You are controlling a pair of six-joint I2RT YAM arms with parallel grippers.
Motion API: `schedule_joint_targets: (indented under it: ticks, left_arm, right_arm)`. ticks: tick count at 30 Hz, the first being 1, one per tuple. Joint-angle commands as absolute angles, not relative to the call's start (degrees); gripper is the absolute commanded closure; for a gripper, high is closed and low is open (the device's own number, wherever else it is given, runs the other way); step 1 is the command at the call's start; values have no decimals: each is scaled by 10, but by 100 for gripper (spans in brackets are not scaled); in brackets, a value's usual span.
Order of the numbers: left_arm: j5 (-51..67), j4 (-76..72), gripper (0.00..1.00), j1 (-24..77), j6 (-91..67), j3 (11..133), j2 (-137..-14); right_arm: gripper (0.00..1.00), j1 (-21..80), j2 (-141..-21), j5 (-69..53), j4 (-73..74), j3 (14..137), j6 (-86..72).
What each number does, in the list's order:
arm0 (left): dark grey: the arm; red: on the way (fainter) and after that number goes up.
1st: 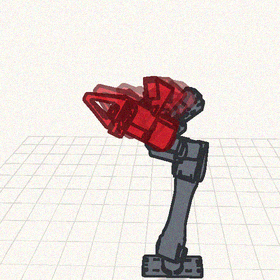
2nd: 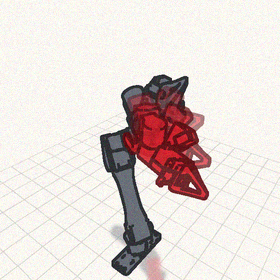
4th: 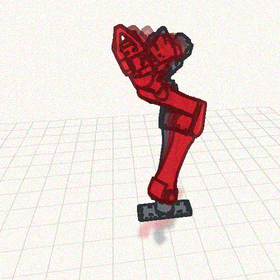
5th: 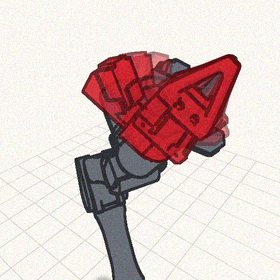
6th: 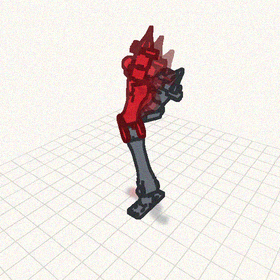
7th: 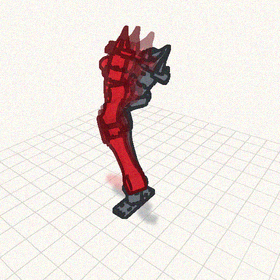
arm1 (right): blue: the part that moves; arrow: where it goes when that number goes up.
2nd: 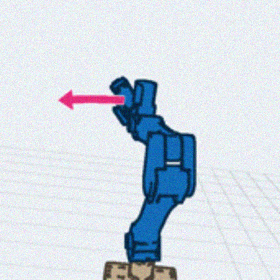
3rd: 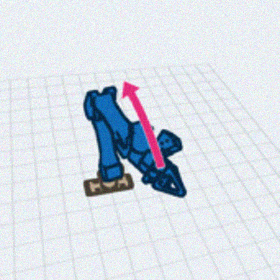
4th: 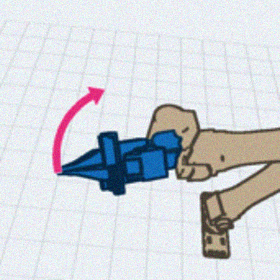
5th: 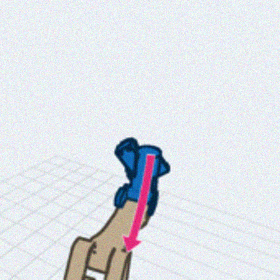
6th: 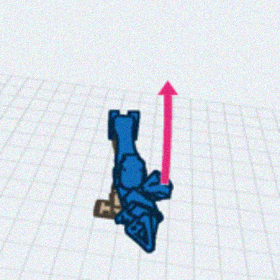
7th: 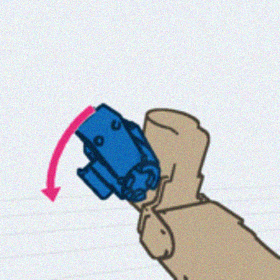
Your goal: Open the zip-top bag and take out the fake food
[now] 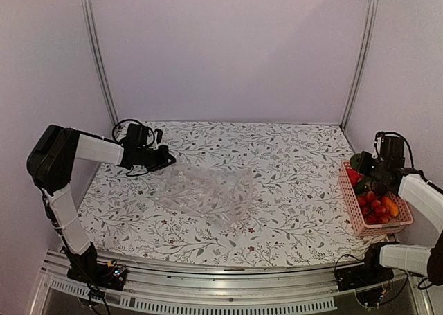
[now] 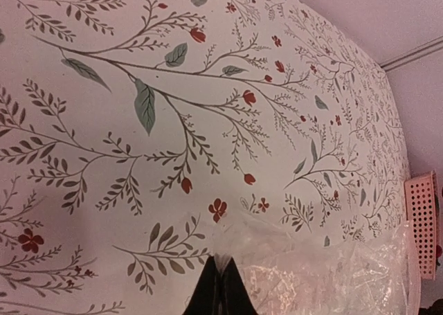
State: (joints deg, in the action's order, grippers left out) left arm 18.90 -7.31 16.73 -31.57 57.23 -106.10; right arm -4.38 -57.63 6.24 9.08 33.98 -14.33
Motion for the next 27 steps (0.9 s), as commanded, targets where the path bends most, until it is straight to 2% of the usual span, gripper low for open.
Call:
schedule_joint_targets:
  ticks: [1, 9, 13, 14, 20, 22, 27]
  left_arm:
    - [203, -85, 100, 162, -318, 591, -1080]
    - [209, -83, 100, 162, -319, 602, -1088]
    - [212, -84, 100, 161, -321, 603, -1089]
    - [212, -83, 100, 161, -321, 604, -1089]
    - [206, -81, 100, 161, -323, 600, -1080]
    - [202, -81, 100, 160, -324, 597, -1077]
    - [192, -78, 100, 158, -326, 594, -1070]
  right_arm:
    - [51, -77, -607, 81, 101, 357, -145]
    - [47, -89, -644, 104, 96, 368, -141]
    - [29, -89, -674, 109, 91, 380, -147]
    - [22, -89, -681, 114, 91, 385, -148]
    - [5, -89, -688, 108, 90, 405, -150]
    - [1, -89, -683, 94, 85, 409, -149]
    - [1, -89, -677, 48, 74, 411, -128]
